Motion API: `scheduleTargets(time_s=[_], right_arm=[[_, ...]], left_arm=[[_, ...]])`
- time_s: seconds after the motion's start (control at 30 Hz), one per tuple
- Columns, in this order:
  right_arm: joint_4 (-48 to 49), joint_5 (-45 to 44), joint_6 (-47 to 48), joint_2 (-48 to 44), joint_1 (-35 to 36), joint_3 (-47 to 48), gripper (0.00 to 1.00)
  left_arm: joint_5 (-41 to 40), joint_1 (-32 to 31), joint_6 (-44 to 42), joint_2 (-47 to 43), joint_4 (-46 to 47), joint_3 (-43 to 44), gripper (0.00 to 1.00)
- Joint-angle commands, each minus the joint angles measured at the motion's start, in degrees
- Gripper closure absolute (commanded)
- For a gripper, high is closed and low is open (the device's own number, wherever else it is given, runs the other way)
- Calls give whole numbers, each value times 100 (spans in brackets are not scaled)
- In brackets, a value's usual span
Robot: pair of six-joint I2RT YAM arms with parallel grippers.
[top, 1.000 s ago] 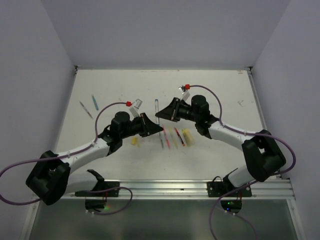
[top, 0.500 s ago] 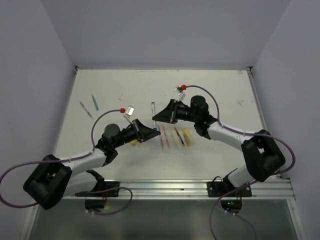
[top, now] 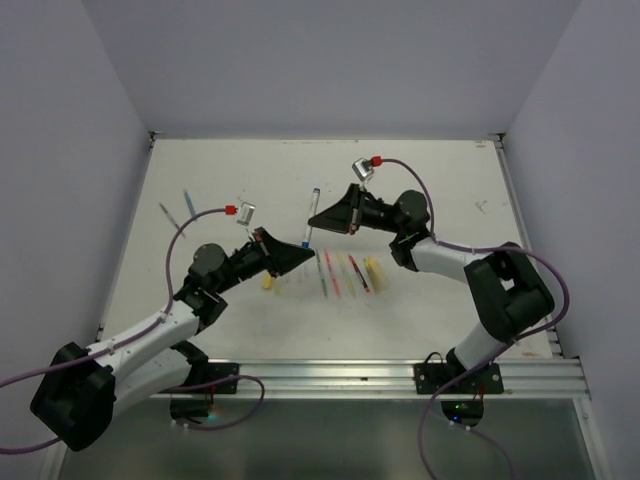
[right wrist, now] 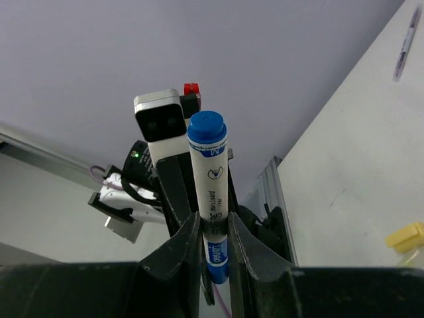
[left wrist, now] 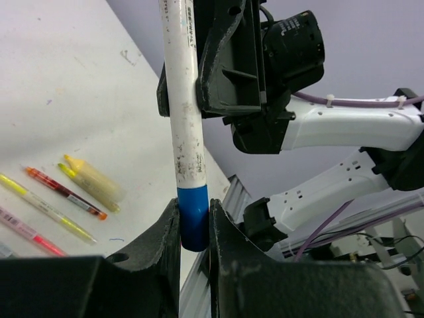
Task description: Open the pen caps
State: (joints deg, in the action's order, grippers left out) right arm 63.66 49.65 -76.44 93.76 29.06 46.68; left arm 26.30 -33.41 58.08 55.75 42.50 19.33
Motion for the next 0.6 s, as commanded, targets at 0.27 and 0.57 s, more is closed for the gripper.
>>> scheduleTargets(time_s=[0.27,0.57], right_arm=[[-2307,-2377,1850,-946,-341,271,100],[-3089,-3858,1730,-1431,-164,394,100]], left_arm=[[-2610,-438,-1563,-1029,-4600,1310,100],[-2105,-605,-1801,-864,-3417,950,100]])
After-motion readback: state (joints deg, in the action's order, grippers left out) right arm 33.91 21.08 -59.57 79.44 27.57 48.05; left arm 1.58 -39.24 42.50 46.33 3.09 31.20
